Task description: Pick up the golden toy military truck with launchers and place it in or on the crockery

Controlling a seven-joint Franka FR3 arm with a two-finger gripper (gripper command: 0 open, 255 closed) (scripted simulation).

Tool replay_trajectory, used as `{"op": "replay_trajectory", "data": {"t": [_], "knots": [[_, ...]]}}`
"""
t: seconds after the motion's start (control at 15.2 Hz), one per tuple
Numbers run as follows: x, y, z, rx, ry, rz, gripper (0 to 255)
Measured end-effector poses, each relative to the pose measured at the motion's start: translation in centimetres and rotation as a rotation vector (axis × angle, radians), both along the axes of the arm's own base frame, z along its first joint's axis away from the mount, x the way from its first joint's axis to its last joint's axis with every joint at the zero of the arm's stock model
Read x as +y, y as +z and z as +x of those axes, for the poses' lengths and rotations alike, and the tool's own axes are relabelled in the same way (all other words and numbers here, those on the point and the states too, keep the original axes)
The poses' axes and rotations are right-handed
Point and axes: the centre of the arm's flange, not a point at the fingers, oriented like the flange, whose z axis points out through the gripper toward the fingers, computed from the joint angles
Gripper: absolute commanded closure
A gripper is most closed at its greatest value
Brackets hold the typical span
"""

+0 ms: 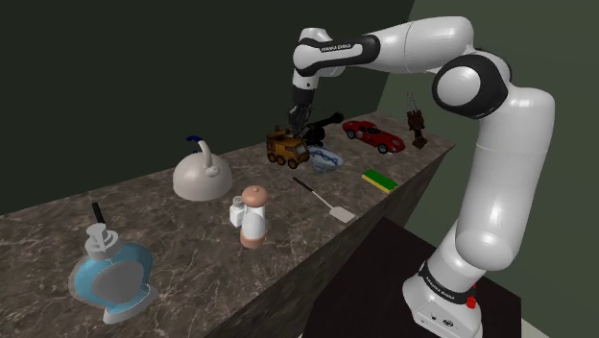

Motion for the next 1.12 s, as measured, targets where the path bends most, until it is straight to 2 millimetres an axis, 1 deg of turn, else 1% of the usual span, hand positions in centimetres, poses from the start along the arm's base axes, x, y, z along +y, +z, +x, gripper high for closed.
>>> {"op": "replay_trajectory", "data": {"t": [0.33, 0.66, 1.12], "knots": [[0.1, 2.4, 0.2, 0.000, 0.000, 0.000, 255], [0.0, 5.4, 0.1, 0.000, 0.000, 0.000, 255], [0.1, 8.7, 0.1, 0.000, 0.000, 0.000, 255]]}}
